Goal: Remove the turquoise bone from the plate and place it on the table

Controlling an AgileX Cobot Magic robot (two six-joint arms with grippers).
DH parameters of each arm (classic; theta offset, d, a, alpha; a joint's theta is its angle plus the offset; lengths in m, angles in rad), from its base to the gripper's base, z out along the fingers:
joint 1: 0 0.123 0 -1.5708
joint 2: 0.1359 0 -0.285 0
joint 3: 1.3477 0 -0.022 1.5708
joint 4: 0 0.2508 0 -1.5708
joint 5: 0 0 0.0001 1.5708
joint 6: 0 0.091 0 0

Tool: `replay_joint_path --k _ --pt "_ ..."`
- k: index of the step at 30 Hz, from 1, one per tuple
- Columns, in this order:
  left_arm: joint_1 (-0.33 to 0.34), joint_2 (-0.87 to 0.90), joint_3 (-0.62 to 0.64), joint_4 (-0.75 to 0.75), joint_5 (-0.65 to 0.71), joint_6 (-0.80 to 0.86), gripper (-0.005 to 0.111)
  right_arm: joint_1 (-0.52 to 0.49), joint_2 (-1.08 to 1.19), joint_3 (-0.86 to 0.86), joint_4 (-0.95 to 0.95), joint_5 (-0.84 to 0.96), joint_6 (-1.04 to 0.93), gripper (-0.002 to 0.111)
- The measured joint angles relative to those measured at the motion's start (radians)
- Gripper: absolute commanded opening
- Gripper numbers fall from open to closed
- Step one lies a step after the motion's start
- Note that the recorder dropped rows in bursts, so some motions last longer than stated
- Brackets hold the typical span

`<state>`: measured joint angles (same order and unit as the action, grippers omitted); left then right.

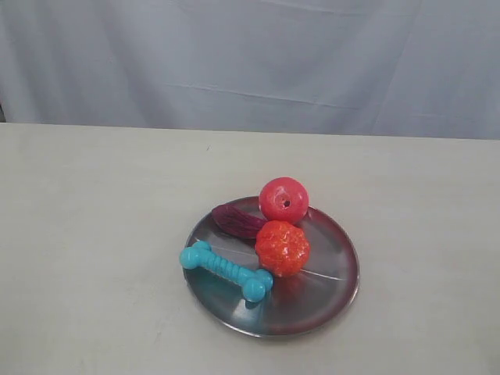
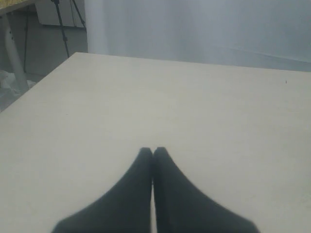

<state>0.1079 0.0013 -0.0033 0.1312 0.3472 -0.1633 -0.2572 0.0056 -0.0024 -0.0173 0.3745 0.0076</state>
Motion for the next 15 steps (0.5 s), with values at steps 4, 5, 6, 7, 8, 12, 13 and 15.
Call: replay_joint_path --k 4,5,6,7,8,12,13,15 --pt "0.000 0.000 0.000 0.000 0.000 0.000 0.000 0.000 0.000 0.000 0.000 0.000 0.000 0.000" --pt "0.000 0.000 0.000 0.000 0.000 0.000 0.000 0.000 0.000 0.000 0.000 0.000 0.000 0.000" --pt "0.000 0.000 0.000 0.000 0.000 0.000 0.000 0.000 0.000 0.000 0.000 0.000 0.000 0.000" --pt "0.000 0.000 0.000 0.000 0.000 0.000 0.000 0.000 0.000 0.000 0.000 0.000 0.000 0.000" --pt "0.000 0.000 0.000 0.000 0.000 0.000 0.000 0.000 0.000 0.000 0.000 0.000 0.000 0.000" --pt "0.000 0.000 0.000 0.000 0.000 0.000 0.000 0.000 0.000 0.000 -0.004 -0.052 -0.002 0.000" --pt "0.000 0.000 0.000 0.000 0.000 0.000 0.000 0.000 0.000 0.000 -0.004 -0.076 -0.008 0.000" --pt "0.000 0.000 0.000 0.000 0.000 0.000 0.000 0.000 0.000 0.000 -0.004 -0.148 -0.008 0.000"
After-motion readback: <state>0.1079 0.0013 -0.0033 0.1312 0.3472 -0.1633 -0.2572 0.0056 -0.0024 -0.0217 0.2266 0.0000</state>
